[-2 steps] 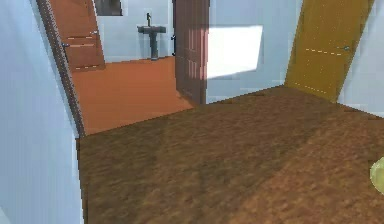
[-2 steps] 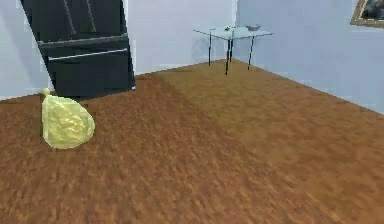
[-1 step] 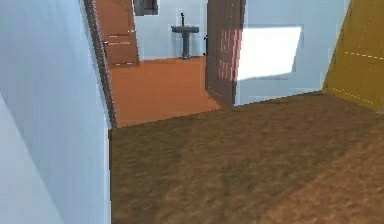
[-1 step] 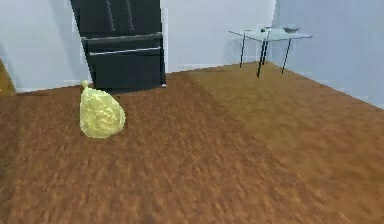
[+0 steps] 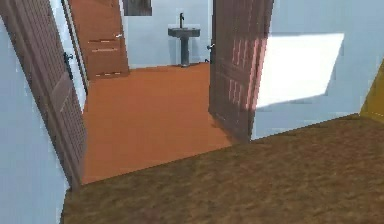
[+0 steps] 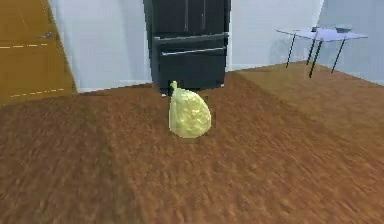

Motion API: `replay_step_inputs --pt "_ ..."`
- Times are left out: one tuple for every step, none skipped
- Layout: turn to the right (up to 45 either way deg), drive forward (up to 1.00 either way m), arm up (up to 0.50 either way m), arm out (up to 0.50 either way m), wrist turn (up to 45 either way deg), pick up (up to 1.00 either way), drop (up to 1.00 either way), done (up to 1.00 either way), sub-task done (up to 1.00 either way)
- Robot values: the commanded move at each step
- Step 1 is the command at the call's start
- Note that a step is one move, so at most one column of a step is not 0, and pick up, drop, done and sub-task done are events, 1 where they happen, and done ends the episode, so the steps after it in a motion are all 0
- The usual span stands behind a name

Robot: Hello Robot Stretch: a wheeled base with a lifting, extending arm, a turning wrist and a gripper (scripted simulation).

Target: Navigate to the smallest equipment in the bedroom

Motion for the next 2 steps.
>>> replay_step_inputs --pt "-27.0 0.0 0.0 0.0 0.0 0.0 0.0 0.0 0.0" --pt "0.0 0.05 0.0 0.0 0.0 0.0 0.0 0.0 0.0"
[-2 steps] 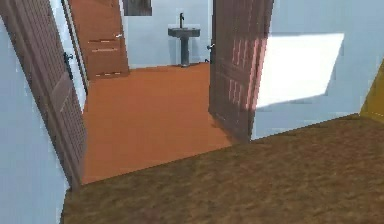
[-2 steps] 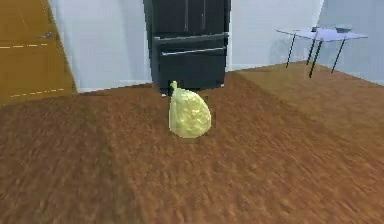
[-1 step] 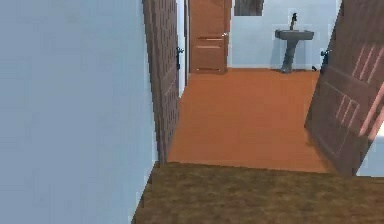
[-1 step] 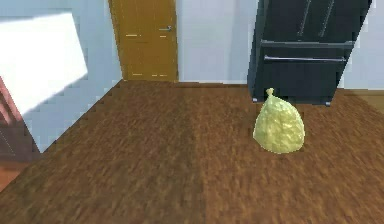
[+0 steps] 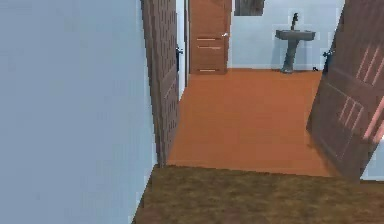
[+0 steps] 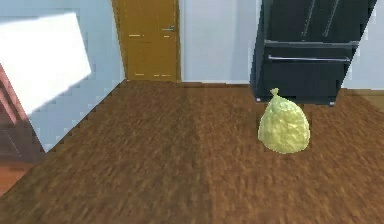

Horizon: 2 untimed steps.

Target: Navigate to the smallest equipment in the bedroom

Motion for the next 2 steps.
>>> replay_step_inputs --pt "3.0 0.0 0.0 0.0 0.0 0.0 0.0 0.0 0.0" --pt "0.0 1.0 0.0 0.0 0.0 0.0 0.0 0.0 0.0"
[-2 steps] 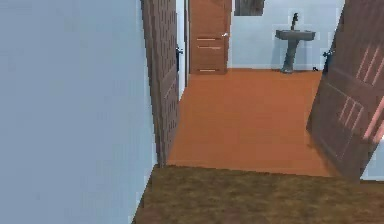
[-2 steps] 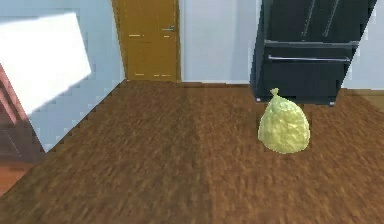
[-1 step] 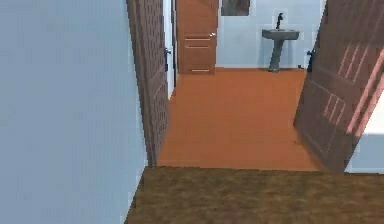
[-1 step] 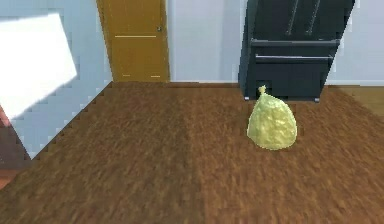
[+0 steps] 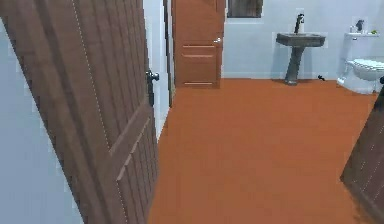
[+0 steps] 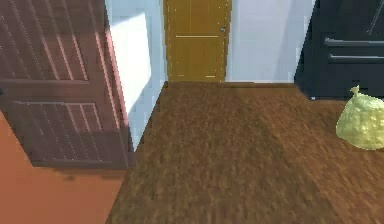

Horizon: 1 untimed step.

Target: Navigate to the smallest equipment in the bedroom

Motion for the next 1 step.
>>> replay_step_inputs --pt "3.0 0.0 0.0 0.0 0.0 0.0 0.0 0.0 0.0"
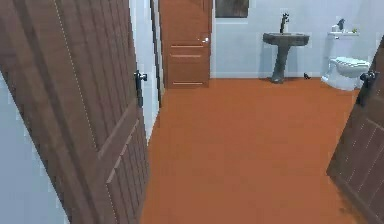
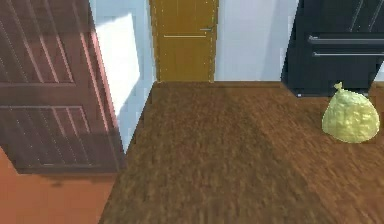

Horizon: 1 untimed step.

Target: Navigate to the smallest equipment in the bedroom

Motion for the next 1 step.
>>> replay_step_inputs --pt "0.0 1.0 0.0 0.0 0.0 0.0 0.0 0.0 0.0"
